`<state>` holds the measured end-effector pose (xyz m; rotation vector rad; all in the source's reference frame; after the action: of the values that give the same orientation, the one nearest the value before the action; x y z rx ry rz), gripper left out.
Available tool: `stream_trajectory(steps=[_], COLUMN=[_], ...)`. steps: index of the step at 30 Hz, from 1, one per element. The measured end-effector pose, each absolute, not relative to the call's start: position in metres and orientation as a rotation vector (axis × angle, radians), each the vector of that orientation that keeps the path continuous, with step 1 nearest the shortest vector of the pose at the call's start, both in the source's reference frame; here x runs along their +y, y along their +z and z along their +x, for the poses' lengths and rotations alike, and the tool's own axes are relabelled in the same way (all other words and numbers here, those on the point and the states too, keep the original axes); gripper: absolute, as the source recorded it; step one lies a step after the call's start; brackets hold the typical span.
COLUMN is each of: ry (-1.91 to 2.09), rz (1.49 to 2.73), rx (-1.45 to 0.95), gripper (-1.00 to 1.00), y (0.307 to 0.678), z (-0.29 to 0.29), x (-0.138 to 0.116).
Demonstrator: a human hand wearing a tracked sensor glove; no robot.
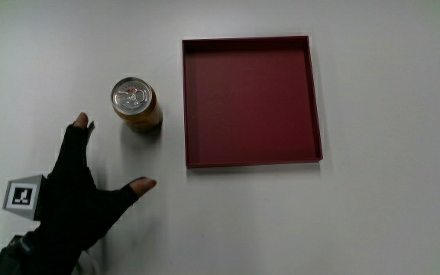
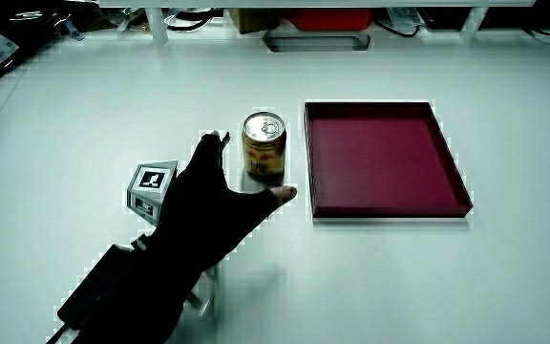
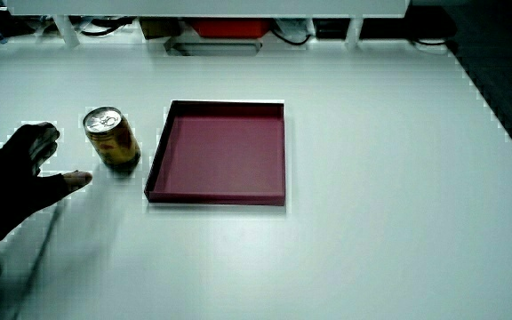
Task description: Pick red bull from desk
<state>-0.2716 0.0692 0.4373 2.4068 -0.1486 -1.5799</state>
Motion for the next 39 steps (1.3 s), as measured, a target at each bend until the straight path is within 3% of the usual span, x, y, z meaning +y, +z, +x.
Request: stream_trajectory(steps=[7,13,17,39], ry=[-1.585,-1.503,-1.626,-1.664], rz=[2.383,2.432,2.384,2.356], rx=[-0.183,-0.258,-0.222,-0.263], gripper=[0.00,0.00,0.00,0.00], y=[0.443,0.460,0.464,0.472], z=[-0.268,-0.272,-0.269,-0.254], x=[0.047,0.027,0.015,-0.006])
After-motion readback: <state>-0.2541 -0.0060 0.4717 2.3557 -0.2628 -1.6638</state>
